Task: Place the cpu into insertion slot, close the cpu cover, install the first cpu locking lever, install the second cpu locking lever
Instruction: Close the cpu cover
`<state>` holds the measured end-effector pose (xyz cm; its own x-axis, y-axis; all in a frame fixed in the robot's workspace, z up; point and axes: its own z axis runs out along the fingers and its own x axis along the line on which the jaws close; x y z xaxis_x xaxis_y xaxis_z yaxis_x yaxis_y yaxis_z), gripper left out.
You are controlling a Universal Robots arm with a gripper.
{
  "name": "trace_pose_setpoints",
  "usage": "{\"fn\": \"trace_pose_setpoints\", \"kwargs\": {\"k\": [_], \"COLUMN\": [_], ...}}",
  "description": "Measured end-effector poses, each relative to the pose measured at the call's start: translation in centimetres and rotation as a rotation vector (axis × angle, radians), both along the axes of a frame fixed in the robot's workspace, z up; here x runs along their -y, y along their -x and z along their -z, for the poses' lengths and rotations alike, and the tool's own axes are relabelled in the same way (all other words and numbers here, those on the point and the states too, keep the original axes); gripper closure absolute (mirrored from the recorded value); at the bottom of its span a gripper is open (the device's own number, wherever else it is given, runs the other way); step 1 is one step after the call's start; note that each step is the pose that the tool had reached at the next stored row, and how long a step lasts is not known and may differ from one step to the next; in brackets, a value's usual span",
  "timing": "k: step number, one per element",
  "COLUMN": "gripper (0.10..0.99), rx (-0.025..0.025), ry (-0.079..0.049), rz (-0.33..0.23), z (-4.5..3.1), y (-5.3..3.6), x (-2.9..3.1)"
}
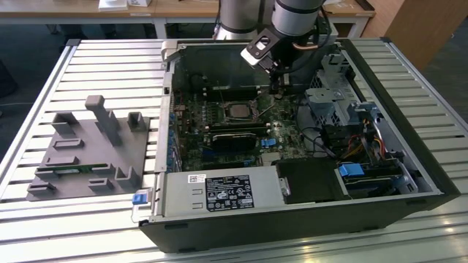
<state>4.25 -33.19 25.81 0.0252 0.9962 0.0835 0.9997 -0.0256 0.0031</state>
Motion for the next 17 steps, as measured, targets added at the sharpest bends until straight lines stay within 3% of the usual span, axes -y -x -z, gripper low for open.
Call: {"fn": "trace_pose_setpoints", "kwargs": {"k": [17], "gripper": [0.98], "rx": [0.0], "ry": [0.0], "rz": [0.0], "z": [0.03], "y": [-0.93], "x": [-0.02]}}
